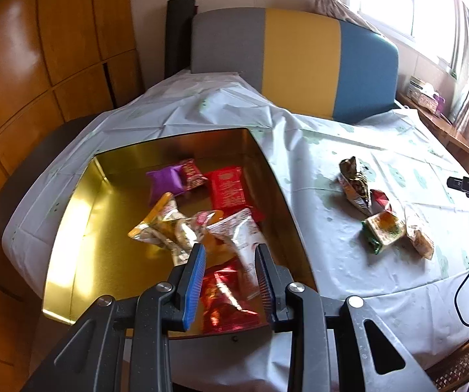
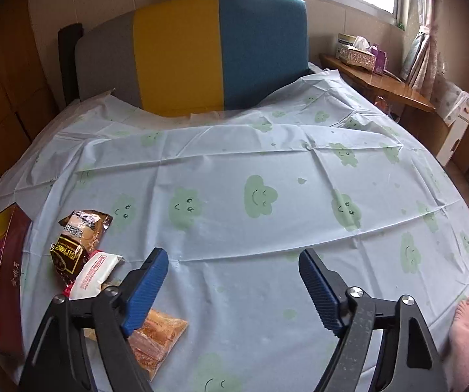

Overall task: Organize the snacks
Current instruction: 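Move both open grippers back over the snacks on the table, then grasp the brown chocolate bar with the left gripper and lift it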

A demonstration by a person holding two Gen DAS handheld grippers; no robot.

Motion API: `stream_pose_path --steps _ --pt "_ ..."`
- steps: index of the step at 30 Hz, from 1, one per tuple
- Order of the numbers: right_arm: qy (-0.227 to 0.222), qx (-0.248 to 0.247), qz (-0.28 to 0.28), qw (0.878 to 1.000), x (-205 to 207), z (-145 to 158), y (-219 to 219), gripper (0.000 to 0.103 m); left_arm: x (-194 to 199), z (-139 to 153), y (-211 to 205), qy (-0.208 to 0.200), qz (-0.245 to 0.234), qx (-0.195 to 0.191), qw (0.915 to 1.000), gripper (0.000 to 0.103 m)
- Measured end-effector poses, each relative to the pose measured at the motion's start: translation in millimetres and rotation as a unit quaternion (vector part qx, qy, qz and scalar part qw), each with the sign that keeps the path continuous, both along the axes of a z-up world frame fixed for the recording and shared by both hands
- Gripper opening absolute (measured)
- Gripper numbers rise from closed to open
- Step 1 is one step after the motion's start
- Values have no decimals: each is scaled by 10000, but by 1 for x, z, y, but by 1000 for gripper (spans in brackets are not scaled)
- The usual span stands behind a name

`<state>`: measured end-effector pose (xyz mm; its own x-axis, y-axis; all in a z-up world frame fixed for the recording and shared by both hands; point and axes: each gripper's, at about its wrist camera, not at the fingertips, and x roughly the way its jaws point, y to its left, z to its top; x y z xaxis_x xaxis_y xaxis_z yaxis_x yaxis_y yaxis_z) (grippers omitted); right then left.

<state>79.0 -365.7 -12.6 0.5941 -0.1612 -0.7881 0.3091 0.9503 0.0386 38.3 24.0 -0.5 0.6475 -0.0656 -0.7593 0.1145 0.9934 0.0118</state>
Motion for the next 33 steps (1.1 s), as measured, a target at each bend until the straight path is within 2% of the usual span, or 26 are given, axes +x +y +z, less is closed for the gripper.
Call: stream_pose_path --steps 7,20,27,33 --pt "163 211 -195 9995 -1 -8 -9 92 4 0 -21 31 -236 77 9997 31" --pt "80 550 -418 9976 -4 -3 -20 92 17 5 -73 44 -896 99 9959 31" --pt "-8 652 -331 9973 -6 1 -18 93 33 2 -109 199 -1302 -3 9913 31" --pt "-44 691 -181 9974 -5 4 -11 93 56 -12 -133 536 -1547 65 9865 32"
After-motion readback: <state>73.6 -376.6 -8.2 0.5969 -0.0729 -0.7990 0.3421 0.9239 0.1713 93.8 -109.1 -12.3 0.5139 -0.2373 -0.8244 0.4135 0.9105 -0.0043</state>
